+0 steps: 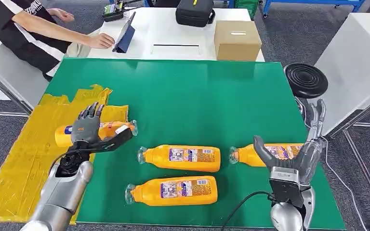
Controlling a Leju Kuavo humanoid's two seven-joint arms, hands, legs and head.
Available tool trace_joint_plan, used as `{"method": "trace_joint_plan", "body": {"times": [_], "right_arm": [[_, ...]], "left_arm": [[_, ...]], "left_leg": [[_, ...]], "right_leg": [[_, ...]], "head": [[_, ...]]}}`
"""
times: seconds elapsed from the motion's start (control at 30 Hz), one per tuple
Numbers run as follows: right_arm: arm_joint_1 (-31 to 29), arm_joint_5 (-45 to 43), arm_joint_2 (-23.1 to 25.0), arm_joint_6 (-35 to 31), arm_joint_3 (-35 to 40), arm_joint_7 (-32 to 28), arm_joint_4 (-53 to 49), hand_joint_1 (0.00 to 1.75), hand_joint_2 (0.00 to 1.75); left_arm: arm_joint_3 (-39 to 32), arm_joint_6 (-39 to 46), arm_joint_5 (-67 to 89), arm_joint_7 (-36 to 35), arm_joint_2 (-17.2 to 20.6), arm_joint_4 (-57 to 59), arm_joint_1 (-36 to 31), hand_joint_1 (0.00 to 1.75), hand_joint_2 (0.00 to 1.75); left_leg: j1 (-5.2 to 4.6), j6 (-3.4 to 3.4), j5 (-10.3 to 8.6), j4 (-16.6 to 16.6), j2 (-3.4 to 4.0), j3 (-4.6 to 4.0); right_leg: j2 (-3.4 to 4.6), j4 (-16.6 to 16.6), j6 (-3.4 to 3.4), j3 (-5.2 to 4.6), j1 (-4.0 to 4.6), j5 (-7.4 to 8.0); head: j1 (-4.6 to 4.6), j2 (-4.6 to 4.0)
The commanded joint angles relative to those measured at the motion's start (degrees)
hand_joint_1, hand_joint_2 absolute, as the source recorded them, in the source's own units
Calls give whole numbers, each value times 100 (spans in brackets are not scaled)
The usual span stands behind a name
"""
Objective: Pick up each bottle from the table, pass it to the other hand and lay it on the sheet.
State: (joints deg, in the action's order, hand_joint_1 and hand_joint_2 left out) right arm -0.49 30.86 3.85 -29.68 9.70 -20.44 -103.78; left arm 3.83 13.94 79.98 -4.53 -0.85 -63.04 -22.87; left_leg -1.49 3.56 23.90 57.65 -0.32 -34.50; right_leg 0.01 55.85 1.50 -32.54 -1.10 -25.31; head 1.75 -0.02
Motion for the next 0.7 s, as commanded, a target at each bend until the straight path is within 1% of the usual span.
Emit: {"method": "trace_joint_plan", "body": {"times": [0.03, 0.13, 0.2, 0.23, 0.27, 0.3, 0.33, 0.37, 0.4, 0.43, 0.47, 0.5, 0.53, 0.57, 0.6, 0.63, 0.67, 0.7], "right_arm": [[-68, -9, 94, 36, -208, 29, 231, 0, 175], [-44, 9, 108, 46, -249, 55, 242, 0, 175], [-21, 67, 91, 21, -284, 81, 228, 0, 175], [-10, 100, 77, 2, -315, 97, 216, 0, 175], [15, 253, 53, -94, -382, 147, 182, 0, 175], [35, 646, 31, -230, -496, 290, 191, 0, 175], [56, 975, -3, -268, -565, 471, 142, 0, 175], [85, 1640, -97, -128, -694, 880, 127, 0, 175], [108, 2188, -213, 133, -794, 1191, 184, 0, 175], [98, 2622, -297, 361, -894, 1452, 158, 0, 175], [82, 3194, -410, 814, -955, 1798, 212, 0, 175], [74, 3387, -480, 1062, -1004, 1895, 262, 0, 175], [48, 3391, -483, 1088, -1036, 1900, 263, 0, 175], [-23, 3762, -725, 2087, -1044, 2191, 390, 0, 175], [-63, 3846, -825, 2321, -1075, 2220, 524, 0, 175], [-118, 3923, -937, 2559, -1122, 2256, 659, 0, 175], [-171, 3951, -1228, 3036, -1067, 2173, 873, 0, 175], [-200, 3923, -1291, 3051, -1120, 2136, 966, 0, 175]], "left_arm": [[291, -103, 164, -128, -7, -413, -80, 0, 175], [415, -209, 306, -222, -67, -844, -58, 0, 175], [478, -306, 344, -268, -75, -1197, -6, 0, 175], [487, -283, 264, -225, -91, -1353, 23, 0, 175], [474, -57, -12, -47, -136, -1508, 61, 0, 175], [431, 171, -563, 247, -231, -1712, 131, 0, 175], [432, 327, -896, 448, -238, -1856, 207, 0, 175], [428, 491, -1460, 754, -283, -2051, 318, 0, 175], [439, 600, -1936, 1009, -338, -2191, 407, 0, 175], [448, 662, -2144, 1140, -310, -2254, 524, 0, 175], [420, 695, -2431, 1270, -351, -2308, 608, 0, 175], [411, 718, -2566, 1346, -378, -2327, 650, 0, 175], [404, 727, -2584, 1361, -376, -2323, 672, 0, 175], [347, 698, -2877, 1503, -440, -2279, 701, 0, 175], [336, 683, -2914, 1533, -454, -2236, 701, 0, 175], [318, 659, -2952, 1559, -474, -2170, 699, 0, 175], [321, 595, -2994, 1608, -493, -2084, 698, 0, 175], [318, 594, -2995, 1611, -509, -2028, 688, 0, 175]], "left_leg": [[10, -33, 0, -7, -1, 14], [7, -22, -1, -1, -6, 4], [13, -39, 0, -6, -5, 14], [9, -24, 0, 0, -4, 2], [10, -32, 0, -4, -7, 9], [14, -40, 0, -5, -8, 13], [10, -27, 0, -1, -6, 5], [9, -31, 1, -3, -7, 8], [12, -37, 1, -6, -10, 14], [8, -27, 1, -4, -9, 10], [9, -30, 1, -9, -9, 15], [5, -18, 2, -6, -2, 10], [5, -24, 2, -8, 2, 15], [6, -29, 2, -11, 1, 20], [-1, -18, 1, -6, 1, 11], [0, -24, -1, -8, -3, 12], [2, -30, -3, -12, -7, 17], [0, -24, -1, -8, 1, 16]], "right_leg": [[-3, -14, -14, 19, 8, 3], [-7, -6, -9, 8, 6, 1], [-7, -16, -17, 21, 12, 3], [-6, -7, -10, 7, 8, 1], [-9, -12, -14, 15, 9, 2], [-11, -17, -17, 21, 12, 2], [-8, -10, -11, 11, 9, 1], [-9, -11, -12, 15, 8, 0], [-12, -18, -14, 23, 10, 1], [-11, -14, -10, 17, 7, 0], [-11, -20, -11, 25, 7, 1], [-4, -15, -6, 16, 5, 2], [-2, -18, -8, 21, 5, 3], [-4, -23, -10, 27, 6, 4], [-4, -15, -6, 15, 3, 3], [-8, -19, -9, 19, 5, 4], [-11, -28, -10, 26, 8, 8], [-2, -23, -9, 22, 7, 8]], "head": [[2, 0], [0, 0], [0, 0], [2, 0], [0, 0], [0, 0], [0, 0], [0, 0], [-2, 0], [0, 0], [0, 0], [0, 0], [0, 0], [2, 0], [0, 0], [-2, 0], [2, 0], [0, 0]]}}
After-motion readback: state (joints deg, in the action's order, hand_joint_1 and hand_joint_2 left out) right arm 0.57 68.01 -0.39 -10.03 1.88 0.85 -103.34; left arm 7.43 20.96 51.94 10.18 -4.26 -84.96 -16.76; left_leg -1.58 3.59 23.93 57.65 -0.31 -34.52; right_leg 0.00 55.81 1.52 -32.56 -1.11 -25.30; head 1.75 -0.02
